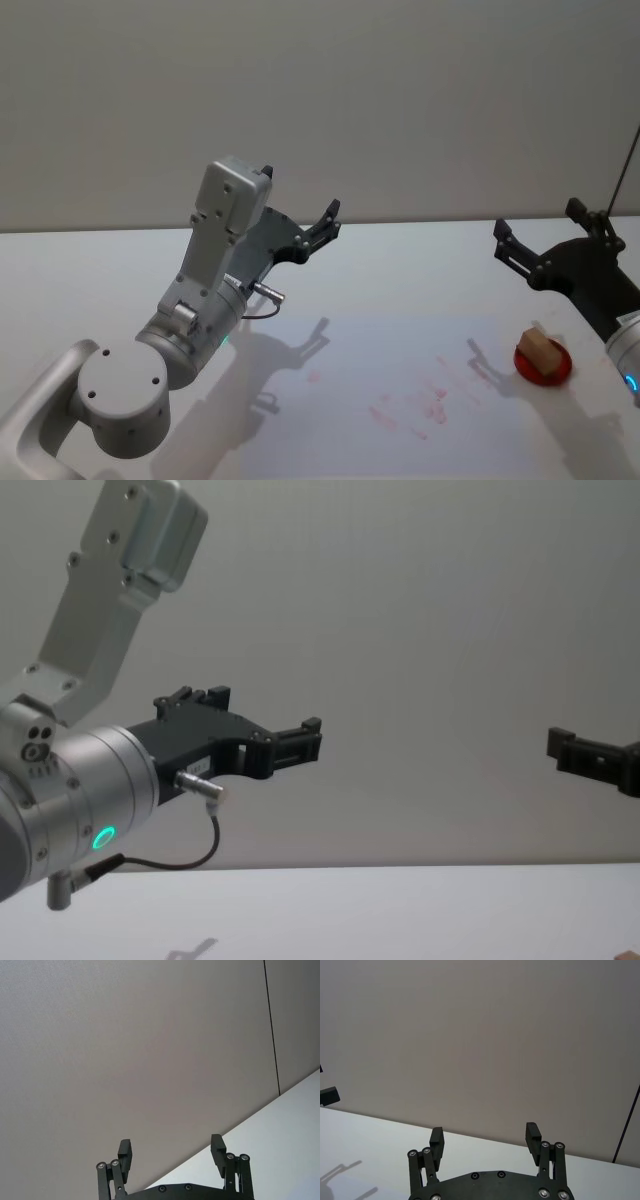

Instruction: Use the one hand to pick up the stamp and affix it onto the A4 paper.

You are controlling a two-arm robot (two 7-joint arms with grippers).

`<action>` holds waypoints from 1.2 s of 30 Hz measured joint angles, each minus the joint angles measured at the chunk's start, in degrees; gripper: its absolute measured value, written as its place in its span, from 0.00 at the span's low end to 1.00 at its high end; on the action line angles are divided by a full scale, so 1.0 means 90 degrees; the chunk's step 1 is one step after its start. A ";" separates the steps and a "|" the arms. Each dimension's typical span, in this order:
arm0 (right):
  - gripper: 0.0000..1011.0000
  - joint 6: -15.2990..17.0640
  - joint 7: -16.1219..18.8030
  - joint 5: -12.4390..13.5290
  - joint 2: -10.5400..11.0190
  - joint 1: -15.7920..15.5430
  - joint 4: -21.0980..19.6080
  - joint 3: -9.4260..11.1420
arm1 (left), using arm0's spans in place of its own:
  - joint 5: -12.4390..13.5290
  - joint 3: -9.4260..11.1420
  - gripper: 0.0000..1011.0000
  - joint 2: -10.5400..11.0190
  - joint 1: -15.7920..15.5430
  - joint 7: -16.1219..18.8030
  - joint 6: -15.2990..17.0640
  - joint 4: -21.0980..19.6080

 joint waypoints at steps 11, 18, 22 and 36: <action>0.99 0.0000 0.0000 0.0000 0.0000 0.0000 0.0000 0.0000 | 0.0000 0.0000 0.99 0.0000 0.0000 0.0000 0.0000 0.0000; 0.99 0.0001 0.0000 0.0000 0.0000 0.0000 0.0000 0.0000 | 0.0000 0.0000 0.99 0.0000 0.0000 0.0000 0.0000 0.0000; 0.99 0.0000 0.0000 0.0000 0.0000 0.0000 0.0000 0.0000 | 0.0000 0.0000 0.99 0.0000 0.0000 0.0000 0.0000 0.0000; 0.99 0.0000 0.0000 0.0000 0.0000 0.0000 0.0000 0.0000 | 0.0000 0.0000 0.99 0.0000 0.0000 0.0000 0.0000 0.0000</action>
